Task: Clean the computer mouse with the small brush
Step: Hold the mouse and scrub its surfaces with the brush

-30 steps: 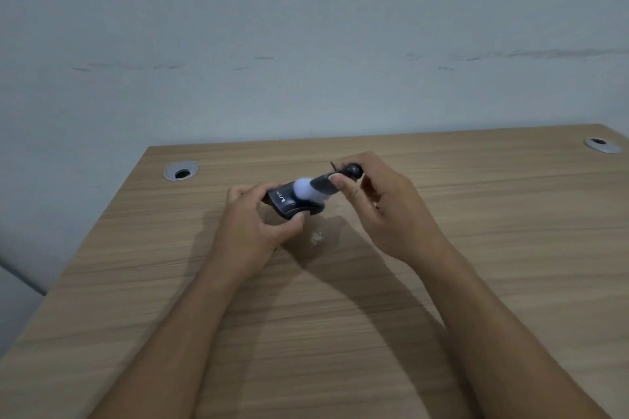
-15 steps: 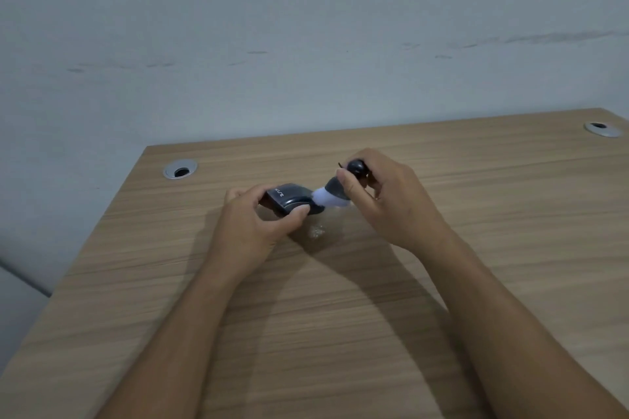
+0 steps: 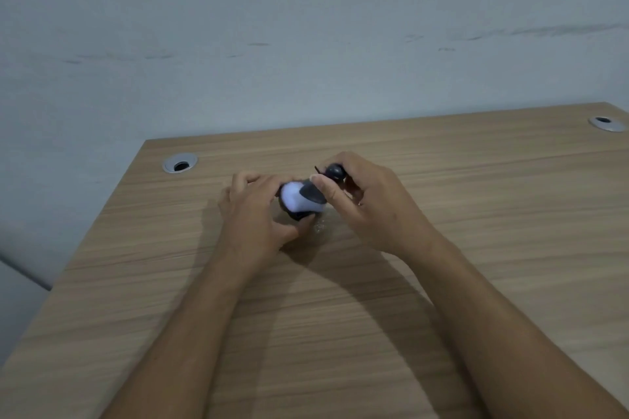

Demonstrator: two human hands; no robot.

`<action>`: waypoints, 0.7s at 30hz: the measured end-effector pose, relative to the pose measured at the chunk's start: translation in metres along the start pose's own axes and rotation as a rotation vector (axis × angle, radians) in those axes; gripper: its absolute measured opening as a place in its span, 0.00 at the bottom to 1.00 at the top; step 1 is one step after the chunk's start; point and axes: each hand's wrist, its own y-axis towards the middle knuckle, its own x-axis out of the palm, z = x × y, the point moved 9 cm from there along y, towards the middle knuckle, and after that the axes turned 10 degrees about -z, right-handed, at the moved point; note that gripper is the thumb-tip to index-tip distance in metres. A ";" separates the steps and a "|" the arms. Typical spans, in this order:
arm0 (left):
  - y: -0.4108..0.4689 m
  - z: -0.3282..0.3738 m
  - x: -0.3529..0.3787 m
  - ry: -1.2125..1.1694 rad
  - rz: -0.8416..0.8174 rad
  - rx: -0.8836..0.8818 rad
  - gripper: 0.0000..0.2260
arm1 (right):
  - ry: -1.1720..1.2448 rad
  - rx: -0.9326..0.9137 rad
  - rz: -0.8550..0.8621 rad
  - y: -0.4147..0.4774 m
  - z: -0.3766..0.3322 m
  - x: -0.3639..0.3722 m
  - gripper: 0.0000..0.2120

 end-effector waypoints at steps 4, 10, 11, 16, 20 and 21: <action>-0.001 -0.002 -0.005 -0.031 0.034 0.008 0.30 | 0.025 0.023 0.150 -0.003 0.007 -0.021 0.11; -0.004 0.007 -0.006 -0.062 0.038 0.042 0.31 | 0.010 0.000 0.115 0.000 0.000 -0.011 0.11; -0.004 0.004 -0.008 -0.069 0.042 0.025 0.31 | 0.033 0.005 0.154 -0.001 0.001 -0.016 0.11; -0.001 0.005 -0.008 -0.052 0.024 0.003 0.34 | -0.022 -0.005 0.106 0.000 -0.004 -0.001 0.16; -0.005 0.003 -0.010 -0.049 0.024 0.006 0.34 | 0.029 0.126 0.303 -0.002 0.014 -0.024 0.15; -0.005 0.005 -0.011 -0.038 0.029 0.008 0.34 | 0.072 0.122 0.300 -0.002 0.014 -0.026 0.14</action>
